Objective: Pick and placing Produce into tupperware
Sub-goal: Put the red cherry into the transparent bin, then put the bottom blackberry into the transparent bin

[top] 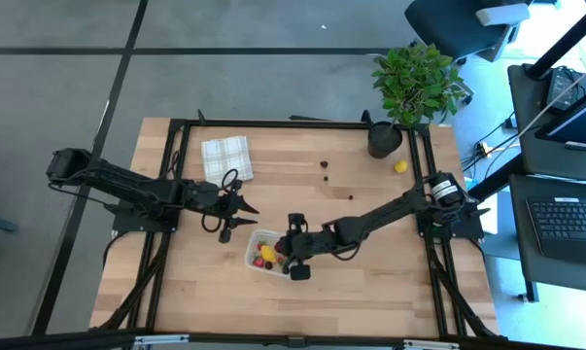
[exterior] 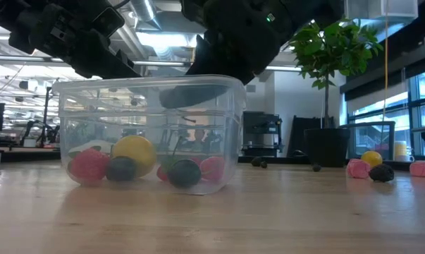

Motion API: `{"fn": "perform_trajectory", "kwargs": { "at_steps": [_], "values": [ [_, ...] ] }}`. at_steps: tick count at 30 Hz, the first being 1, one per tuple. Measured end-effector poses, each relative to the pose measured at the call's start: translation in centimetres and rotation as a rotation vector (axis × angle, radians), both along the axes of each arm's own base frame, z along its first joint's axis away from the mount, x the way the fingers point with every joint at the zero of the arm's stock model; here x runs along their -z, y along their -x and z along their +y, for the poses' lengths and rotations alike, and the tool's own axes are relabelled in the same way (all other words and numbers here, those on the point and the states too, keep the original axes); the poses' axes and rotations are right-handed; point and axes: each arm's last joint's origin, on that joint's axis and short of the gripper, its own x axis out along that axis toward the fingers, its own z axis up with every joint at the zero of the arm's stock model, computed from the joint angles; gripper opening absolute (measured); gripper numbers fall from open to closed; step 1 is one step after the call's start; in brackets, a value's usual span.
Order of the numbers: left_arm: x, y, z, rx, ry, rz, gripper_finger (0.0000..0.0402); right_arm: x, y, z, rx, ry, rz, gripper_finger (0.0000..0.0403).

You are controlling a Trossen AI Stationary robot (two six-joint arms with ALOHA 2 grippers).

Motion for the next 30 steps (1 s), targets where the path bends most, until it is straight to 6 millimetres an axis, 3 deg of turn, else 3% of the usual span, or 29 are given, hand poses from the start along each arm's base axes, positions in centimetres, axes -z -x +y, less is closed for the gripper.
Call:
{"fn": "perform_trajectory", "kwargs": {
  "at_steps": [8,17,21,25,30],
  "values": [
    [0.0,0.0,0.0,0.001,0.0,0.0,0.0122,0.0,-0.1,-0.1,0.009,-0.006,-0.002,0.013],
    [0.0,0.0,0.0,0.001,0.0,-0.001,0.0122,-1.0,0.3,-0.2,-0.007,0.012,0.005,0.0203],
    [-0.1,0.0,0.0,0.003,-0.003,-0.009,0.0122,-3.8,2.1,0.0,-0.006,0.028,0.115,0.0219],
    [-0.1,0.0,0.0,0.001,0.001,-0.007,0.0122,-6.5,5.2,0.1,0.092,-0.011,0.306,0.0223],
    [0.0,0.0,0.0,0.001,0.001,-0.001,0.0122,-8.0,9.9,-0.3,0.435,-0.123,0.537,0.0215]
  ]
}}
